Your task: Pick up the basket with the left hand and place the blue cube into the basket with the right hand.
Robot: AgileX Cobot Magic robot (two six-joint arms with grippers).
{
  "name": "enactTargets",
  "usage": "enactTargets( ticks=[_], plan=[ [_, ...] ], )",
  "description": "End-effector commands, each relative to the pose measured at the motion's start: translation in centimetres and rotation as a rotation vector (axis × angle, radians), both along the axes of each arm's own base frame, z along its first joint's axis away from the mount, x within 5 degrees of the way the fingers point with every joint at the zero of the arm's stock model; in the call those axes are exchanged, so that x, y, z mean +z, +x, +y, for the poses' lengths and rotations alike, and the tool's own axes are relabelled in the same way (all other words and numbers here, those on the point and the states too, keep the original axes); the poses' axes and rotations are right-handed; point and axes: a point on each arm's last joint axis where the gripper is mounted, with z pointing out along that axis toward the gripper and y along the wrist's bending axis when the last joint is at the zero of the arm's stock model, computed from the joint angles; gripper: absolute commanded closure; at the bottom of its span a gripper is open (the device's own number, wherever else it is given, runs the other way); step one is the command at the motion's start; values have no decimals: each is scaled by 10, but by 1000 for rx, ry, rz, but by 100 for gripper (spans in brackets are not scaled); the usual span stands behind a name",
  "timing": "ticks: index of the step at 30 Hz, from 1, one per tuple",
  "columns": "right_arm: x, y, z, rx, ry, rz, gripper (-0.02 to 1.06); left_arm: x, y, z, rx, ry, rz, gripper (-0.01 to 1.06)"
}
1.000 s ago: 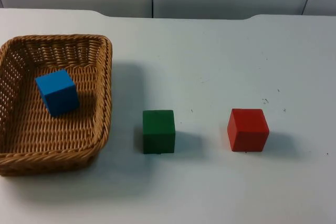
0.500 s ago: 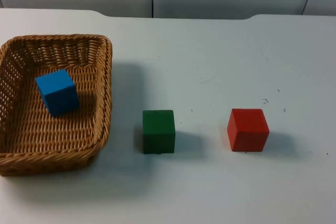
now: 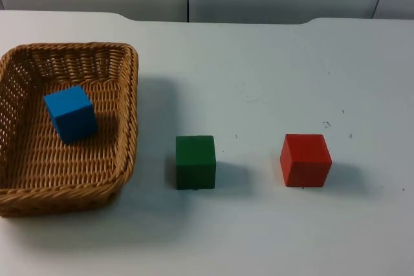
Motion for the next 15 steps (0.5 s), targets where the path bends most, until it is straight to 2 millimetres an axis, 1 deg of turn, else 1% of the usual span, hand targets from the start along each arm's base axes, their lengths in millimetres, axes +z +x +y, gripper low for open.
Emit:
enactTargets(
  ticks=[1, 6, 8, 9, 12, 13, 15],
  plan=[
    [1, -5, -6, -9, 5, 5, 29, 0, 0, -1, 0, -5, -13, 26],
    [-12, -6, -14, -62, -112, 110, 29, 0, 0, -1, -2, -6, -13, 26],
    [-11, -6, -14, -62, -109, 106, 29, 0, 0, -1, -2, -5, -13, 23],
    [-11, -6, -14, -62, -109, 106, 29, 0, 0, -1, -2, -5, -13, 23],
    [-11, -7, -13, -47, -124, 93, 29, 0, 0, -1, -2, -5, -13, 3],
    [-11, -7, -13, -46, -125, 91, 29, 0, 0, -1, -2, -5, -13, 0],
    [-11, -6, -13, -39, -143, 76, 29, 0, 0, -1, -2, -5, -13, 0]
  ],
)
